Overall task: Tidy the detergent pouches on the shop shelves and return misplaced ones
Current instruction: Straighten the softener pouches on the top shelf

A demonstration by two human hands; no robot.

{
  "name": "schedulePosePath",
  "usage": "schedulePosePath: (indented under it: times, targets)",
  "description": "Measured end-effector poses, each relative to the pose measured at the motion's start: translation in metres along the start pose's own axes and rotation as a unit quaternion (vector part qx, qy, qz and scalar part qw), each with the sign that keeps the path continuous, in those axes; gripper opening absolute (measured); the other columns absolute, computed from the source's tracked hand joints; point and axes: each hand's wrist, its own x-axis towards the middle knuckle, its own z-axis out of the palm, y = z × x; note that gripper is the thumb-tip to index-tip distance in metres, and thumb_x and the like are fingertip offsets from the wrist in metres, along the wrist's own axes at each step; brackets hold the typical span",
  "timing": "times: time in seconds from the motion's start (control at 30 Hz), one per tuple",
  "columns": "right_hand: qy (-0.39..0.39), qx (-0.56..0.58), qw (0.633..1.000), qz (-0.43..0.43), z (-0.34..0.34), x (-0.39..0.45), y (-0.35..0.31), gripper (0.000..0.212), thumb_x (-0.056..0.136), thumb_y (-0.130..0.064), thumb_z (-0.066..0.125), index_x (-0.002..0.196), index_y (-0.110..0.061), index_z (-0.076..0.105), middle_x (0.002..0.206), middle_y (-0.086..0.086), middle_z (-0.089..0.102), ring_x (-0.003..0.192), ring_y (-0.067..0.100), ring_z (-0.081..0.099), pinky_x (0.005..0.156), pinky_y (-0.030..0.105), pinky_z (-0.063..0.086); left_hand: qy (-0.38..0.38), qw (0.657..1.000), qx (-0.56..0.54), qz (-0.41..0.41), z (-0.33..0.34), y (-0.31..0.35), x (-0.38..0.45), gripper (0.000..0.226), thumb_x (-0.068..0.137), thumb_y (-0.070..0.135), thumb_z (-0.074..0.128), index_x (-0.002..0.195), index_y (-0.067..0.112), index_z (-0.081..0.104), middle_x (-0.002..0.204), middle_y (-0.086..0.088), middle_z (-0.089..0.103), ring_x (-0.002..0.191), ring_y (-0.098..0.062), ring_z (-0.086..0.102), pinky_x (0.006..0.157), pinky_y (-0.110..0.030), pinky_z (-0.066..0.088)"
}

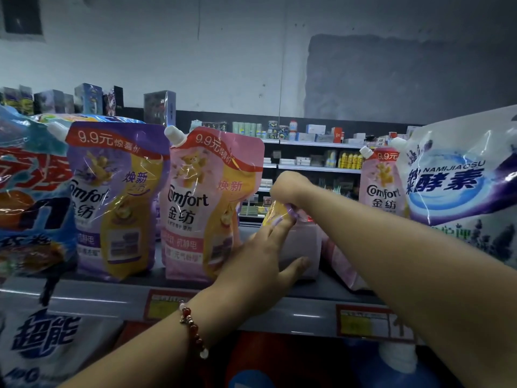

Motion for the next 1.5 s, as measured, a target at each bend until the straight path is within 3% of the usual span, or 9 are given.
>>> schedulePosePath:
  times: [0.13, 0.47, 0.6, 0.77, 0.97, 1.13, 1.3, 1.4, 1.5]
  targets:
    - [0.041, 0.129, 0.99, 0.036, -0.015, -0.01, 0.004, 0.029, 0.089, -0.005, 0.039, 0.061, -0.007, 0.048, 0.034, 0.006, 0.05, 0.045, 0.02, 0.049, 0.045, 0.024, 0.036, 0.011, 0.999, -0.036, 0.02, 0.001, 0.004, -0.004, 0.075, 0.094, 0.057, 0.054, 0.152, 0.051, 0.006, 0.163, 0.016, 0.017, 0.147, -0.009, 0.022, 0.114, -0.039, 0.035]
    - [0.053, 0.391, 0.914, 0.096, -0.034, -0.024, 0.025, 0.01, 0.093, -0.011, 0.057, 0.092, -0.001, 0.057, 0.08, 0.015, 0.062, 0.064, 0.026, 0.06, 0.059, 0.031, 0.052, 0.072, 0.968, -0.236, -0.05, 0.002, 0.017, 0.0, 0.052, 0.095, 0.068, 0.027, 0.131, 0.043, 0.055, 0.151, 0.007, 0.031, 0.14, -0.008, 0.028, 0.109, -0.024, 0.025]
    - [0.066, 0.489, 0.864, 0.105, -0.041, -0.032, 0.032, 0.015, 0.093, -0.008, 0.058, 0.079, -0.007, 0.056, 0.069, 0.008, 0.057, 0.054, 0.021, 0.054, 0.05, 0.028, 0.046, 0.056, 0.953, -0.284, -0.094, 0.003, 0.024, 0.006, 0.05, 0.099, 0.058, 0.036, 0.143, 0.036, 0.036, 0.149, 0.0, 0.037, 0.121, -0.006, 0.043, 0.085, -0.01, 0.037]
    - [0.058, 0.604, 0.789, 0.101, -0.048, -0.041, 0.034, 0.006, 0.092, -0.006, 0.06, 0.093, -0.003, 0.065, 0.09, 0.015, 0.066, 0.073, 0.028, 0.062, 0.083, 0.044, 0.056, 0.086, 0.963, -0.239, -0.087, 0.011, 0.034, 0.009, 0.071, 0.094, 0.051, 0.055, 0.152, 0.037, 0.016, 0.156, 0.003, 0.016, 0.141, -0.016, 0.03, 0.115, -0.03, 0.026]
    - [0.041, 0.708, 0.7, 0.082, -0.048, -0.062, 0.03, 0.008, 0.095, -0.006, 0.054, 0.093, -0.003, 0.061, 0.089, 0.016, 0.065, 0.076, 0.029, 0.064, 0.067, 0.039, 0.057, 0.136, 0.967, -0.192, -0.099, 0.015, 0.039, 0.017, 0.094, 0.084, 0.069, 0.052, 0.153, 0.039, -0.004, 0.161, 0.009, -0.016, 0.15, -0.012, -0.007, 0.118, -0.036, 0.013]
    - [0.042, 0.753, 0.653, 0.071, -0.042, -0.072, 0.03, 0.013, 0.095, -0.004, 0.049, 0.097, -0.003, 0.062, 0.096, 0.017, 0.069, 0.08, 0.03, 0.067, 0.067, 0.042, 0.059, 0.158, 0.979, -0.092, -0.089, 0.014, 0.032, 0.018, 0.095, 0.085, 0.065, 0.059, 0.149, 0.049, -0.009, 0.156, 0.011, -0.024, 0.151, -0.022, -0.006, 0.117, -0.044, 0.02]
    - [0.047, 0.749, 0.655, 0.083, -0.021, -0.079, 0.036, 0.019, 0.091, -0.005, 0.048, 0.079, -0.006, 0.063, 0.068, 0.011, 0.066, 0.061, 0.025, 0.06, 0.069, 0.04, 0.056, 0.117, 0.988, 0.073, -0.062, 0.024, 0.021, 0.007, 0.099, 0.09, 0.054, 0.06, 0.147, 0.05, -0.021, 0.154, -0.002, -0.038, 0.149, -0.039, -0.006, 0.113, -0.053, 0.033]
    - [0.053, 0.731, 0.674, 0.098, -0.007, -0.079, 0.046, 0.018, 0.089, -0.009, 0.05, 0.076, -0.008, 0.062, 0.077, 0.012, 0.065, 0.068, 0.027, 0.06, 0.079, 0.043, 0.052, 0.127, 0.977, 0.17, -0.019, 0.031, 0.019, 0.001, 0.102, 0.085, 0.043, 0.068, 0.152, 0.043, -0.007, 0.162, -0.016, -0.01, 0.141, -0.047, 0.022, 0.097, -0.054, 0.048]
    - [0.062, 0.704, 0.702, 0.09, -0.002, -0.082, 0.053, 0.019, 0.091, -0.011, 0.049, 0.081, -0.007, 0.064, 0.081, 0.014, 0.067, 0.072, 0.027, 0.062, 0.083, 0.046, 0.055, 0.11, 0.974, 0.199, -0.013, 0.03, 0.019, -0.001, 0.092, 0.093, 0.041, 0.059, 0.149, 0.046, -0.014, 0.159, -0.011, -0.017, 0.144, -0.041, 0.016, 0.099, -0.048, 0.048]
